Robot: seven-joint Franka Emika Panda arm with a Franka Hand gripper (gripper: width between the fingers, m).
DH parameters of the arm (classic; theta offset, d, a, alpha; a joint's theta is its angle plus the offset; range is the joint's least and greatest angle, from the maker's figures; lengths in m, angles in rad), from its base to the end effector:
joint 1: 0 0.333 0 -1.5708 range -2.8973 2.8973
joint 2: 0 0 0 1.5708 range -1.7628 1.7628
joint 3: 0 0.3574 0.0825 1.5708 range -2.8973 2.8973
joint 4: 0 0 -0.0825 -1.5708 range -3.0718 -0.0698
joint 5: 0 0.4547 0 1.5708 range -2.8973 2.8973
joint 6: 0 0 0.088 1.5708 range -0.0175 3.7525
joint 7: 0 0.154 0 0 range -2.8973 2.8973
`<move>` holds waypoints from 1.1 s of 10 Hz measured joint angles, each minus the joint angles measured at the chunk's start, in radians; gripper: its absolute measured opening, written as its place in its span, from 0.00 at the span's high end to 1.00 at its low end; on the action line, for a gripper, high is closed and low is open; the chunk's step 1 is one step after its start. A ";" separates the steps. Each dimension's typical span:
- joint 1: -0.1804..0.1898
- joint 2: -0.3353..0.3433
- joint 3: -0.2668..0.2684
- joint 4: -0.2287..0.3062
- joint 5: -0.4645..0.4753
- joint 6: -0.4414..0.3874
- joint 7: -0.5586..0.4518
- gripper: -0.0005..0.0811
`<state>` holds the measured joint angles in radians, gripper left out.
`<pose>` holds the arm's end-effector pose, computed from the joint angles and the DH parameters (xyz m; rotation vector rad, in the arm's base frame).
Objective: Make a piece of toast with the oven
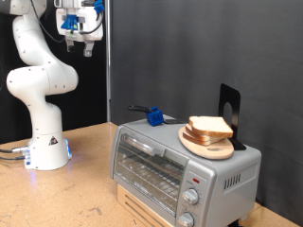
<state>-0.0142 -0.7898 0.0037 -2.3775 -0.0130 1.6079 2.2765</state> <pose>0.3513 -0.0054 0.5658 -1.2960 2.8488 -0.0355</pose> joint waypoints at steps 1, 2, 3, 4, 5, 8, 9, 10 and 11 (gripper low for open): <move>0.010 -0.009 -0.005 -0.006 -0.005 0.027 -0.094 0.00; 0.028 -0.022 -0.012 -0.009 -0.022 0.032 -0.205 0.00; 0.047 -0.030 -0.022 -0.010 -0.044 0.032 -0.320 0.00; 0.066 -0.032 -0.037 -0.010 -0.065 0.032 -0.438 0.00; 0.093 -0.032 -0.052 -0.010 -0.080 0.035 -0.522 0.00; 0.131 -0.031 -0.085 -0.014 -0.070 0.085 -0.689 0.00; 0.166 -0.025 -0.115 -0.021 -0.045 0.147 -0.794 0.00; 0.205 -0.011 -0.145 -0.033 -0.027 0.227 -0.900 0.00; 0.241 0.009 -0.172 -0.048 -0.011 0.335 -0.990 0.00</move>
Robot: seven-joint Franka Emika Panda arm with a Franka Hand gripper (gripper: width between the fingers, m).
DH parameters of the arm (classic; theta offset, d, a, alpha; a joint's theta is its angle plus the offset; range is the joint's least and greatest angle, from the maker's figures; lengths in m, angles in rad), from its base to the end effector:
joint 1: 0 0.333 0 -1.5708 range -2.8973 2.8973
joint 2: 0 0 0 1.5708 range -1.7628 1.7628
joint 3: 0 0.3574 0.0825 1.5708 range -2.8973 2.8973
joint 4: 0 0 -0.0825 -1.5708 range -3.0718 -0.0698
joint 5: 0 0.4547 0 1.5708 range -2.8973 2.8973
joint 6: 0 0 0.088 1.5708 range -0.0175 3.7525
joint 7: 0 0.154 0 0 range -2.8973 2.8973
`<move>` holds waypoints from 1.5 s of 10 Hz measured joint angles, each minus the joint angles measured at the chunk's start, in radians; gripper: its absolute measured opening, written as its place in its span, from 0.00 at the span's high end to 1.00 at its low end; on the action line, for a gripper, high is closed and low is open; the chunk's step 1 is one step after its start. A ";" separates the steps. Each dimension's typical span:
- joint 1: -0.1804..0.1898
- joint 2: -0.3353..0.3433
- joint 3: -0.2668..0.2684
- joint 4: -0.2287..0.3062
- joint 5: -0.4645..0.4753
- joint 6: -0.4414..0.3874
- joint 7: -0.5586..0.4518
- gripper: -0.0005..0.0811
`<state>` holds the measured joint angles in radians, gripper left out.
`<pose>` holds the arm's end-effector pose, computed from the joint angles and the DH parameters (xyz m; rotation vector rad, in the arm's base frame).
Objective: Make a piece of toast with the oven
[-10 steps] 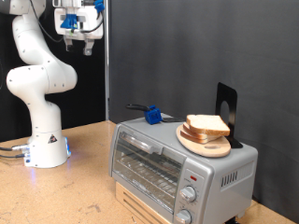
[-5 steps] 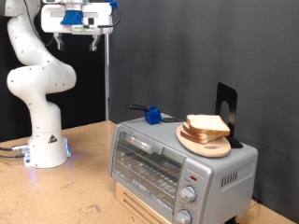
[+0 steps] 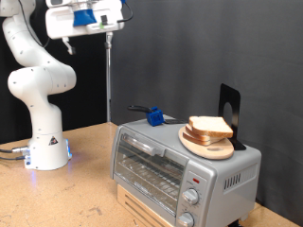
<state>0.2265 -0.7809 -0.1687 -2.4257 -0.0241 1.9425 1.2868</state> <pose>0.3986 0.0117 0.5674 -2.3779 1.6138 -0.2353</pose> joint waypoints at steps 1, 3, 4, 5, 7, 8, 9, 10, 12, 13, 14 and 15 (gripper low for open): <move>0.031 0.013 -0.024 -0.013 0.008 0.077 -0.065 0.00; 0.028 0.013 -0.023 -0.003 0.008 0.004 -0.063 0.00; 0.042 0.017 -0.039 0.016 0.024 -0.063 -0.121 0.00; 0.063 0.032 -0.061 0.047 0.040 -0.142 -0.187 0.00; 0.107 0.088 -0.099 0.111 0.057 -0.219 -0.331 0.00; 0.129 0.117 -0.121 0.133 0.069 -0.220 -0.410 0.00; 0.149 0.144 -0.141 0.154 0.076 -0.221 -0.467 0.00; 0.148 0.143 -0.141 0.153 0.076 -0.222 -0.461 0.00; 0.154 0.144 -0.151 0.151 0.108 -0.243 -0.540 0.00; 0.159 0.147 -0.163 0.152 0.138 -0.251 -0.564 0.00; 0.160 0.151 -0.171 0.152 0.163 -0.248 -0.566 0.00; 0.159 0.155 -0.178 0.150 0.185 -0.231 -0.560 0.00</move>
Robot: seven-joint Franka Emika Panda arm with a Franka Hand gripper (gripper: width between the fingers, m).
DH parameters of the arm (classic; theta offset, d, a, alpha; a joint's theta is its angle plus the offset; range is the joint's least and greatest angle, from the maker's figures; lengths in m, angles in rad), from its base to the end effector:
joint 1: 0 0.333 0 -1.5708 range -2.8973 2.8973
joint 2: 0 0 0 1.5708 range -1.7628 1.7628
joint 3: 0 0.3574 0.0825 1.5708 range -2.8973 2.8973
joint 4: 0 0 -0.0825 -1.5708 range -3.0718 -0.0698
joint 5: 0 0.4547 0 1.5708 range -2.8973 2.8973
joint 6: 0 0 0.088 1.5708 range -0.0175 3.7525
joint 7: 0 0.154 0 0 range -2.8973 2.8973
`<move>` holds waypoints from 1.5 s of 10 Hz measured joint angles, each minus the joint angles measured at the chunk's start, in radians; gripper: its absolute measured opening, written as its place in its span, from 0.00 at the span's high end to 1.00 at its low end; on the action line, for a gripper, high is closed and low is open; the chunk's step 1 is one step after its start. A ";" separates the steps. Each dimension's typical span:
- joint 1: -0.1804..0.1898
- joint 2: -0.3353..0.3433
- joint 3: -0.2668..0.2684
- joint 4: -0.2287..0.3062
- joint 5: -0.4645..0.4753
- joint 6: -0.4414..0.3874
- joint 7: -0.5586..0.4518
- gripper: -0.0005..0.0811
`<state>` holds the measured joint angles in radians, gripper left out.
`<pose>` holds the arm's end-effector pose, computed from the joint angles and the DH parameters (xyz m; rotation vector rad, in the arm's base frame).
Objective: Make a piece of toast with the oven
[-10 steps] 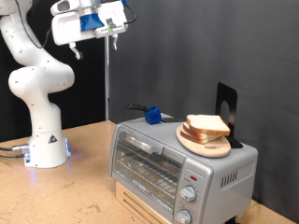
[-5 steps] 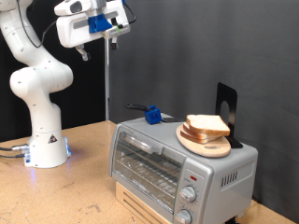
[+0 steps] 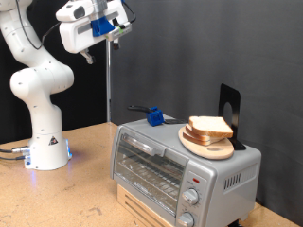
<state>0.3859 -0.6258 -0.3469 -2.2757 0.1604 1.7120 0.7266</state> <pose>0.4217 0.0195 0.5587 -2.6492 0.8915 0.1640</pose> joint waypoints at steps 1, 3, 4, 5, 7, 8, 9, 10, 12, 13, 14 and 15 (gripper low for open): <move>-0.004 0.006 -0.008 -0.002 0.012 0.021 0.023 0.00; -0.016 0.033 -0.016 -0.002 0.010 0.052 0.054 0.00; -0.021 0.051 -0.021 -0.004 0.005 0.079 0.054 0.00; -0.025 0.071 -0.027 -0.008 0.000 0.111 0.044 0.00; -0.025 0.109 -0.053 -0.016 -0.009 0.166 -0.024 0.00; -0.025 0.124 -0.071 -0.020 -0.014 0.188 -0.070 0.00; -0.027 0.136 -0.086 -0.026 -0.023 0.198 -0.099 0.00; -0.034 0.147 -0.096 -0.031 -0.039 0.209 -0.104 0.00; -0.050 0.178 -0.098 -0.040 -0.055 0.239 -0.089 0.00; -0.049 0.177 -0.098 -0.040 -0.053 0.239 -0.091 0.00; -0.048 0.175 -0.098 -0.041 -0.028 0.240 -0.091 0.00; -0.047 0.174 -0.088 -0.054 -0.019 0.265 -0.062 0.00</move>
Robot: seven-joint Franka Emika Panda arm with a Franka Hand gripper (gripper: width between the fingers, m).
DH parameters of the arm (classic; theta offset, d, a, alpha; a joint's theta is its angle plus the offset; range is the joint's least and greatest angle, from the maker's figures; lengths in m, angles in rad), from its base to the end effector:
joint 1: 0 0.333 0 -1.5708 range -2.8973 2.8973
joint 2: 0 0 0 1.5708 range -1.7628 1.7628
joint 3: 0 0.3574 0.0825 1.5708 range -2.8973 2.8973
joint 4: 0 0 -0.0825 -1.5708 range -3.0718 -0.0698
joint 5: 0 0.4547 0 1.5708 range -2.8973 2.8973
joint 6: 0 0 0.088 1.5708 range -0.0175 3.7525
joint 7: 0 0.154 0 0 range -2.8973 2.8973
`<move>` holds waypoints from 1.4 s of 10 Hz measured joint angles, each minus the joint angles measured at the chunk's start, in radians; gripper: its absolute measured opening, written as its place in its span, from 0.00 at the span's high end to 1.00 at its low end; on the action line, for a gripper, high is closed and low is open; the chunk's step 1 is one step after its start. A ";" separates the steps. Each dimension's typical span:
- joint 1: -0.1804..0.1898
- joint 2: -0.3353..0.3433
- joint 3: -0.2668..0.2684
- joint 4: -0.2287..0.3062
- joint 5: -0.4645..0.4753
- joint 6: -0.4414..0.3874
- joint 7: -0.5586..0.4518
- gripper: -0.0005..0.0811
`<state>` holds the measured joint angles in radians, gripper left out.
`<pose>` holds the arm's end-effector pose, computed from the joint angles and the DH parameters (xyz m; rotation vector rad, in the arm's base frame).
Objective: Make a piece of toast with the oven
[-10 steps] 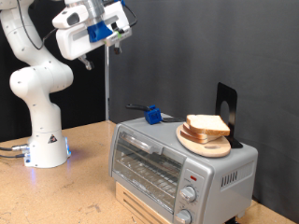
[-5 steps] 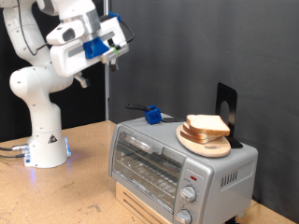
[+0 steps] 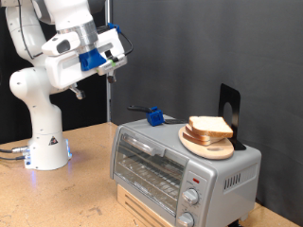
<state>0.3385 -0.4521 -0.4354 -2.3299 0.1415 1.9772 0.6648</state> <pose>0.4837 -0.0385 0.4707 -2.6094 1.0736 0.0572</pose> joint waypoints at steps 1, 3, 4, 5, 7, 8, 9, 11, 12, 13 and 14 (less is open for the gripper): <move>0.000 0.001 0.026 -0.030 -0.007 0.048 0.049 0.00; 0.001 0.015 0.083 -0.096 -0.056 0.118 0.127 0.00; 0.001 0.024 0.105 -0.124 -0.071 0.149 0.141 0.00; 0.002 0.032 0.120 -0.150 -0.074 0.175 0.146 0.00; 0.002 0.040 0.140 -0.198 -0.078 0.243 0.173 0.00; 0.001 0.047 0.148 -0.216 -0.085 0.275 0.196 0.00; 0.001 0.062 0.153 -0.226 -0.093 0.306 0.219 0.00; -0.002 0.108 0.157 -0.232 -0.107 0.359 0.248 0.00; -0.004 0.133 0.157 -0.232 -0.113 0.383 0.253 0.00; -0.006 0.156 0.157 -0.232 -0.116 0.404 0.254 0.00; -0.009 0.176 0.156 -0.233 -0.121 0.421 0.254 0.00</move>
<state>0.3295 -0.2761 -0.2790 -2.5625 0.0206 2.3980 0.9186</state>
